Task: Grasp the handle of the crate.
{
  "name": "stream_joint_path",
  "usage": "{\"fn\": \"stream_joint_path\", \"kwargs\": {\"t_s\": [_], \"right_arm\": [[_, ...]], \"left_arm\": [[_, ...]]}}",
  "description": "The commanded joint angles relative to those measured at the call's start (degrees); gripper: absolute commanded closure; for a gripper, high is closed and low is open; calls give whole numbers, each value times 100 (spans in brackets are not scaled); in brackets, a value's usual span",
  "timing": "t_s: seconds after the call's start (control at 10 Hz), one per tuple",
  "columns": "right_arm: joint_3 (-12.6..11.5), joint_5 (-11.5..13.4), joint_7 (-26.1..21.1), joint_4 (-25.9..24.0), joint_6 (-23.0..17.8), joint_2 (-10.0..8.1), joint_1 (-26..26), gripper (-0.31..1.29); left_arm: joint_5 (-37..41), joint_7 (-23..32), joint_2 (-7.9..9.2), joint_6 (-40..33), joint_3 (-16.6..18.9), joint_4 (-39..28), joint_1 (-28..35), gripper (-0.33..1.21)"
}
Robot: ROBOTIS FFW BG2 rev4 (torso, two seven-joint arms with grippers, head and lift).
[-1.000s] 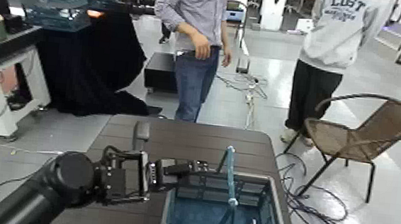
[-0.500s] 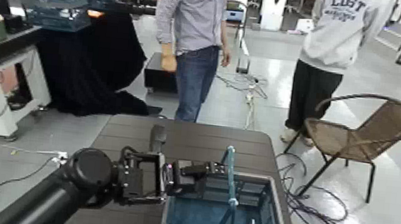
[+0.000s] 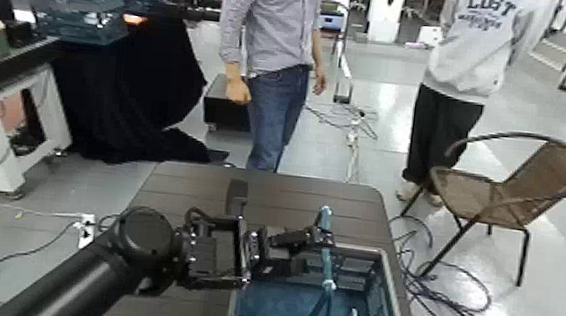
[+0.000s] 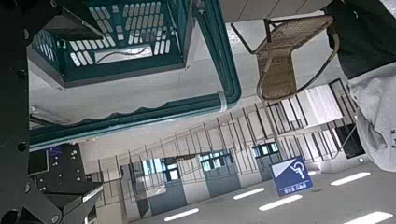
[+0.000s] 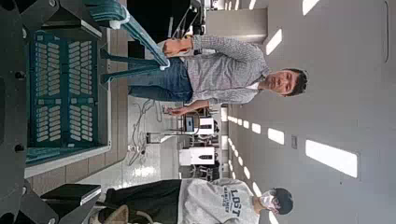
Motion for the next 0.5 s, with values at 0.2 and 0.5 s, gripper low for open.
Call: {"fn": "stream_joint_path", "kwargs": {"t_s": [0.2,0.5], "right_arm": [[23,-20,3,38,-45,0,-28,15],[32,-29,3,55,-72,0,-28,15]], "left_arm": [[221,8,-68,-9,-102,111,-84,46],[318,-9,-68,-53,-164,163,-93,85]]}}
